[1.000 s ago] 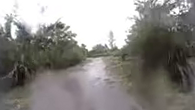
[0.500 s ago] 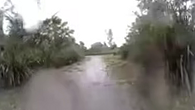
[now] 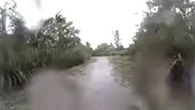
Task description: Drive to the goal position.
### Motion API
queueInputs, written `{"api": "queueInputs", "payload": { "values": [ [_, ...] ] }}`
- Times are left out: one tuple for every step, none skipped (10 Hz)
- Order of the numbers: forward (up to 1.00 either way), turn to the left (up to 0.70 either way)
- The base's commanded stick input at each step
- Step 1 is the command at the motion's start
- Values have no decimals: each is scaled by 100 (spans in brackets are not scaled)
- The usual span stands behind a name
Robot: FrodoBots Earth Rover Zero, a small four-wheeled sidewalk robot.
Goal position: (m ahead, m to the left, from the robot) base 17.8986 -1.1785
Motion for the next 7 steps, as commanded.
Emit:
{"api": "queueInputs", "payload": {
  "values": [
    [85,0],
    [85,0],
    [85,0],
    [85,0],
    [85,0],
    [85,0],
    [85,0]
  ]
}}
